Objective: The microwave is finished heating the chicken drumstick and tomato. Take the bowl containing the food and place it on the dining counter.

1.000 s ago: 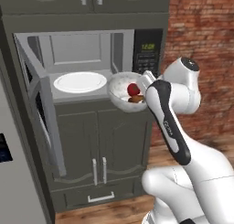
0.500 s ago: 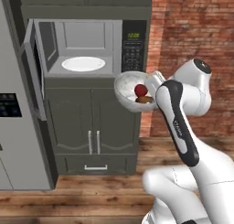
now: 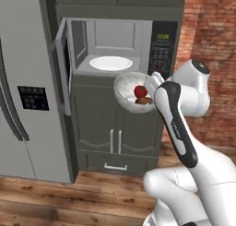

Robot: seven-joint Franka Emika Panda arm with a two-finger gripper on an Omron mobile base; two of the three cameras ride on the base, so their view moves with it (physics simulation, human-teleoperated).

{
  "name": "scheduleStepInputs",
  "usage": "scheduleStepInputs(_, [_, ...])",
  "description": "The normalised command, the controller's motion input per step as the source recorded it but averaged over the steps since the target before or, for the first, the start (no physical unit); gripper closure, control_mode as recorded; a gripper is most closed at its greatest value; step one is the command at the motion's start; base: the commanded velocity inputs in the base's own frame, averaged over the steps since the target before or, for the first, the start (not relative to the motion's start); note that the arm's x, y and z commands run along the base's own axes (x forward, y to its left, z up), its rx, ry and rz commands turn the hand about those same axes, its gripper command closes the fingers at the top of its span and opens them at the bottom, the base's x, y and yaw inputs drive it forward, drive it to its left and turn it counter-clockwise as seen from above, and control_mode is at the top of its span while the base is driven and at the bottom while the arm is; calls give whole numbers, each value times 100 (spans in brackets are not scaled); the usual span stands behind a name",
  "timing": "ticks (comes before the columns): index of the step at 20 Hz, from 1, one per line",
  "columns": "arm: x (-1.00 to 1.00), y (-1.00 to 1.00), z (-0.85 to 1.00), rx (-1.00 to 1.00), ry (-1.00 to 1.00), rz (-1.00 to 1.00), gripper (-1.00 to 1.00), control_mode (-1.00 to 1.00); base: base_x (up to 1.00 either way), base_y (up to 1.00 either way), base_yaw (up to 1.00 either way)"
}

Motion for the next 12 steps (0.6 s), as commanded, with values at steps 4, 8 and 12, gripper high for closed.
scheduleStepInputs(4, [0, 0, 0, 0, 0, 0, 100, 100, -15, -54, 60])
scheduleStepInputs(8, [0, 0, 0, 0, 0, 0, 100, 100, -36, -3, 100])
scheduleStepInputs(12, [0, 0, 0, 0, 0, 0, 100, 100, -31, 0, 100])
